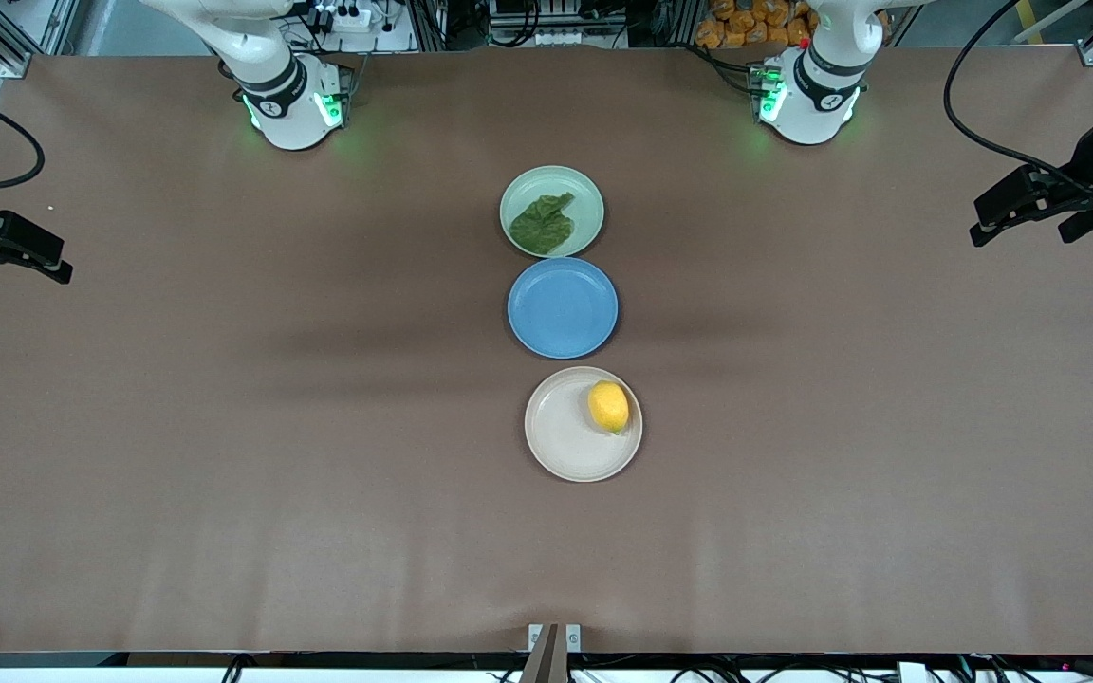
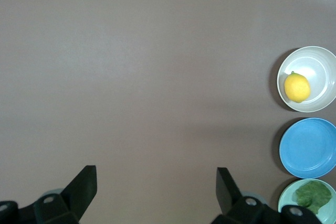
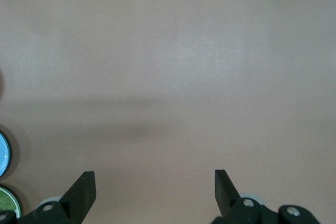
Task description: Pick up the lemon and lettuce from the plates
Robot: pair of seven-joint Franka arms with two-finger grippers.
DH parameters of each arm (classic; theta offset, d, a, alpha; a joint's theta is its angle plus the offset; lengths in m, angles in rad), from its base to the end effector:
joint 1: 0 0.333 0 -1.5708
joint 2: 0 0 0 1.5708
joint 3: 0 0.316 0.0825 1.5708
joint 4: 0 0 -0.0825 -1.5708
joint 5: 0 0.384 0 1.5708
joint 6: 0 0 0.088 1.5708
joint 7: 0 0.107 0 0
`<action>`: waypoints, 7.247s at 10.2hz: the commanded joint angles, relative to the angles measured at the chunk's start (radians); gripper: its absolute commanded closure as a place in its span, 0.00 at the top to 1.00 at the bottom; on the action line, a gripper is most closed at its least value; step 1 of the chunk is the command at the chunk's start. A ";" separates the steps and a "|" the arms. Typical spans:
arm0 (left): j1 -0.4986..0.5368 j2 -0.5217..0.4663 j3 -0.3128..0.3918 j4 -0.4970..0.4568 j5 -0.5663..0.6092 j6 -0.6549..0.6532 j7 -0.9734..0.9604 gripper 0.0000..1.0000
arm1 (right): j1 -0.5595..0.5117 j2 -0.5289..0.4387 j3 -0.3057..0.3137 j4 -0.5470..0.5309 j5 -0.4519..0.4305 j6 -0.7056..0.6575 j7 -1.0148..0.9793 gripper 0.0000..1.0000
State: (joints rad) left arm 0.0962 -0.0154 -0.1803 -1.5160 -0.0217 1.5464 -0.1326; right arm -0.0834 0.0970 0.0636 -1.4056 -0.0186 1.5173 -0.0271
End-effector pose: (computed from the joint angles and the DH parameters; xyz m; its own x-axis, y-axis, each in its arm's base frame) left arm 0.5456 -0.0492 0.6565 0.9979 0.0479 0.0426 0.0469 -0.9986 0.0247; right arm 0.5795 -0.0156 0.6424 0.9999 0.0059 0.0146 0.0057 -0.9999 0.0128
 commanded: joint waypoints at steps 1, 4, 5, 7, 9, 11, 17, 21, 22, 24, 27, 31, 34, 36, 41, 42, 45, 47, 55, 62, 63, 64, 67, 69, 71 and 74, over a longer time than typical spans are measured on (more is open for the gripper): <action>0.004 -0.003 -0.004 0.013 -0.006 -0.017 0.028 1.00 | -0.001 0.000 0.004 0.001 -0.012 0.004 -0.002 1.00; 0.004 0.003 -0.001 0.013 -0.009 -0.017 0.034 1.00 | -0.001 0.000 0.004 0.001 -0.011 0.004 -0.002 1.00; -0.012 0.011 -0.004 0.011 -0.011 -0.013 0.033 1.00 | -0.002 0.000 0.004 0.001 -0.009 0.004 -0.002 1.00; -0.062 0.075 -0.048 0.011 -0.007 0.086 0.012 1.00 | -0.003 0.000 0.004 0.001 -0.011 0.004 -0.002 1.00; -0.131 0.155 -0.056 0.011 -0.007 0.226 -0.011 1.00 | -0.003 0.003 0.004 0.001 -0.011 0.004 -0.002 1.00; -0.200 0.236 -0.056 0.011 -0.012 0.364 -0.098 1.00 | -0.004 0.003 0.004 0.001 -0.011 0.003 -0.002 1.00; -0.363 0.506 -0.054 0.013 0.049 0.710 -0.111 1.00 | -0.003 0.007 0.004 0.001 -0.007 0.006 -0.004 1.00; -0.420 0.638 -0.048 0.013 0.098 0.819 -0.127 1.00 | 0.016 0.018 0.004 -0.035 0.002 0.038 0.001 1.00; -0.424 0.655 -0.048 0.014 0.097 0.827 -0.162 1.00 | 0.036 0.018 0.004 -0.053 0.002 0.055 0.025 1.00; -0.444 0.690 -0.050 0.014 0.094 0.865 -0.287 1.00 | 0.091 0.018 0.005 -0.091 0.002 0.064 0.134 1.00; -0.490 0.732 -0.048 0.011 0.095 0.880 -0.416 1.00 | 0.174 0.004 0.005 -0.179 0.044 0.098 0.265 1.00; -0.500 0.805 -0.044 0.013 0.098 0.975 -0.436 1.00 | 0.327 -0.004 0.005 -0.240 0.062 0.168 0.478 1.00; -0.500 0.831 -0.044 0.014 0.097 1.011 -0.452 1.00 | 0.431 0.015 0.007 -0.254 0.062 0.205 0.577 1.00; -0.516 0.833 -0.042 0.013 0.101 1.011 -0.466 1.00 | 0.517 0.032 0.007 -0.260 0.062 0.227 0.675 1.00; -0.536 0.850 -0.015 0.011 0.108 1.011 -0.467 1.00 | 0.758 0.030 0.009 -0.441 0.084 0.440 0.949 1.00; -0.550 0.857 0.001 0.011 0.108 1.011 -0.467 1.00 | 0.799 0.030 0.007 -0.458 0.112 0.461 0.952 1.00; -0.572 0.862 0.025 0.011 0.108 1.021 -0.464 0.83 | 0.907 0.030 0.008 -0.556 0.115 0.553 0.997 1.00; -0.573 0.859 0.025 0.011 0.108 1.021 -0.467 0.61 | 0.973 0.032 0.007 -0.660 0.134 0.706 1.056 1.00; -0.503 0.660 0.025 0.013 0.106 0.879 -0.460 0.00 | 1.122 0.231 0.007 -0.684 0.137 0.876 1.224 1.00; -0.130 0.598 0.015 -0.010 0.075 0.650 -0.026 0.00 | 1.148 0.355 0.004 -0.639 0.132 0.946 1.250 1.00; -0.119 0.632 0.016 -0.010 0.077 0.650 -0.018 0.00 | 1.163 0.366 0.002 -0.639 0.131 0.957 1.254 1.00; -0.125 0.673 0.019 -0.010 0.086 0.652 -0.030 0.00 | 1.166 0.375 0.002 -0.639 0.129 0.959 1.257 1.00; -0.084 0.745 0.035 -0.006 0.103 0.656 -0.016 0.00 | 1.169 0.394 0.002 -0.639 0.129 0.981 1.257 1.00; -0.082 0.752 0.038 -0.012 0.105 0.656 -0.019 0.00 | 1.168 0.414 -0.002 -0.638 0.123 1.003 1.257 1.00; -0.072 0.764 0.044 -0.013 0.105 0.656 -0.019 0.00 | 1.168 0.426 -0.004 -0.638 0.123 1.015 1.257 1.00; -0.070 0.785 0.044 -0.012 0.105 0.658 -0.019 0.18 | 1.180 0.426 -0.005 -0.639 0.118 1.014 1.262 0.79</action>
State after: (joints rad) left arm 0.0226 0.7557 -0.1345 -1.5394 0.0587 2.2075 -0.1583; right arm 1.0725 0.5117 0.0692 -2.0599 0.1033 2.5261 1.2109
